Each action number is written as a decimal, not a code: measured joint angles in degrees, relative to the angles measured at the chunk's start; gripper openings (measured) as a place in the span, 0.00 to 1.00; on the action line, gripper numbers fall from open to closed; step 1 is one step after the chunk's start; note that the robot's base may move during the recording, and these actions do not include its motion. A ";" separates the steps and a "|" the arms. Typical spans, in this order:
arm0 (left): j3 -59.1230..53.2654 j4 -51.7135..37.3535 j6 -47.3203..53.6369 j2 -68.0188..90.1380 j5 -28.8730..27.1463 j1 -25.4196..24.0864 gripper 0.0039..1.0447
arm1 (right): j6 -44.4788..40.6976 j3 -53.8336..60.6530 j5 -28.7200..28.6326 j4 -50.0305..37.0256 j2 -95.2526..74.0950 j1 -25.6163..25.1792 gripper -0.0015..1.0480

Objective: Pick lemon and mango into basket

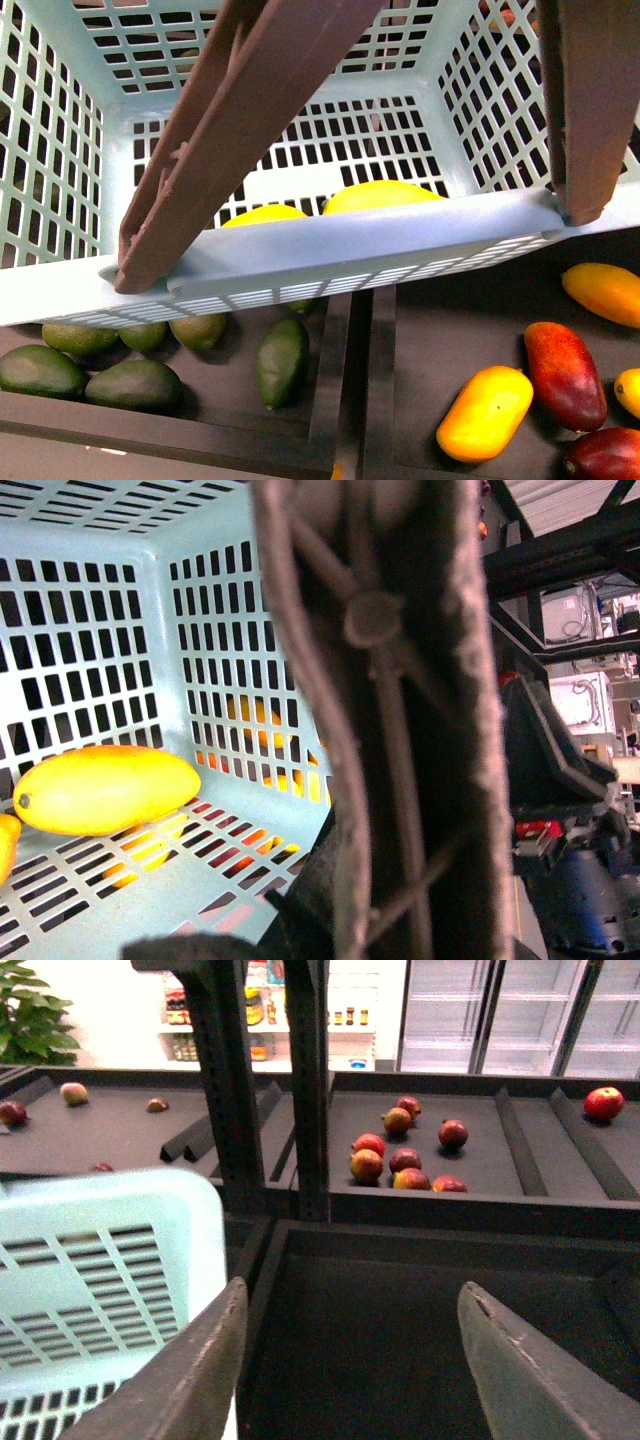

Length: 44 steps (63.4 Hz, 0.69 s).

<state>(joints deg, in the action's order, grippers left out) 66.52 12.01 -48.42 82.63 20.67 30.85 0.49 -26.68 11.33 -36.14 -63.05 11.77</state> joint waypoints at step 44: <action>0.00 0.00 0.20 0.00 -0.09 0.00 0.04 | -0.31 19.63 -10.88 0.68 20.00 -10.93 0.02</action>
<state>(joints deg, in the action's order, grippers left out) 66.52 12.01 -48.23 82.63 20.58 30.85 0.19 -7.05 0.45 -35.46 -43.05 0.84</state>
